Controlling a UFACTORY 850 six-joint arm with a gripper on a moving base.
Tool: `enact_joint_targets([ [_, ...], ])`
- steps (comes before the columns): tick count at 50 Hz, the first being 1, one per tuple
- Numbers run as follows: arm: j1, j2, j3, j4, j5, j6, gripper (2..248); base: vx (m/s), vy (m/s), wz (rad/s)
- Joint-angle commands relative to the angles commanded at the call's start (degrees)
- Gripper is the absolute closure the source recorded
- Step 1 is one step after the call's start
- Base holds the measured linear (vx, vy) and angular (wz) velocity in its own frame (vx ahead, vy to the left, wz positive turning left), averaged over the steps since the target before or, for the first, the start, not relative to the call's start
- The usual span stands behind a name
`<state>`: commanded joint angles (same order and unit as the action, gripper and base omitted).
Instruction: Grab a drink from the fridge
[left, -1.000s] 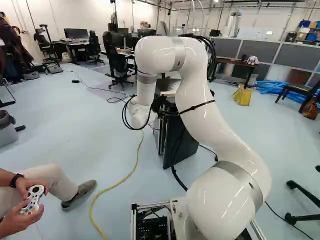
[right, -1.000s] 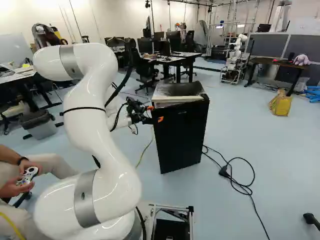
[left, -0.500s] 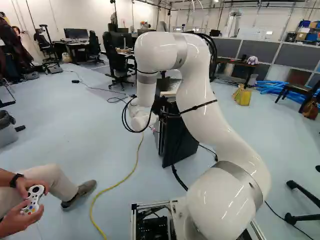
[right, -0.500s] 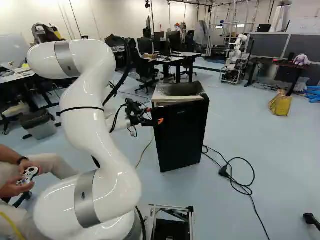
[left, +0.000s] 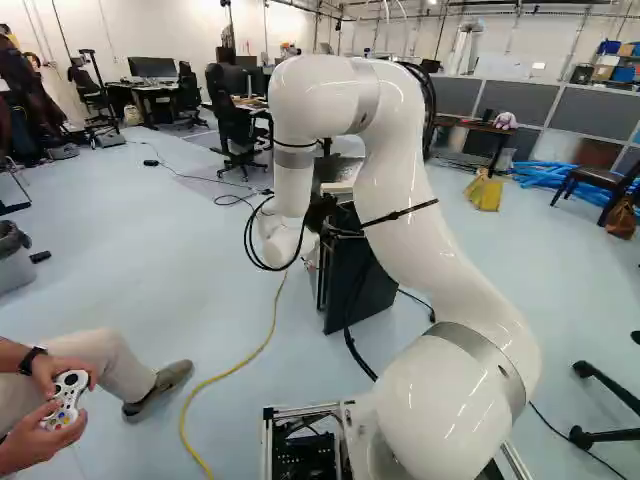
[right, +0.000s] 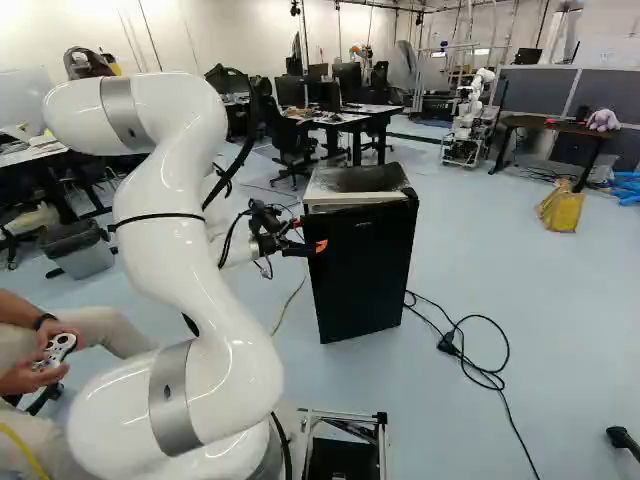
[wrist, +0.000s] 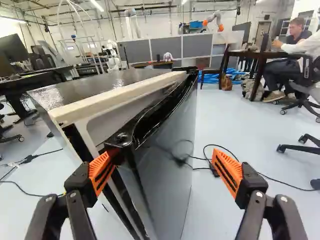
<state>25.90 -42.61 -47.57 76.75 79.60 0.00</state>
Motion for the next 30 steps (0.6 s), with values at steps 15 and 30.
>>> enact_joint_targets([
  [15,0.32,1.08,2.25,1.79,2.04,0.00,3,0.000,0.000,0.000],
  [30,0.50,2.10,4.48,4.20,3.57,0.00,3,0.000,0.000,0.000],
])
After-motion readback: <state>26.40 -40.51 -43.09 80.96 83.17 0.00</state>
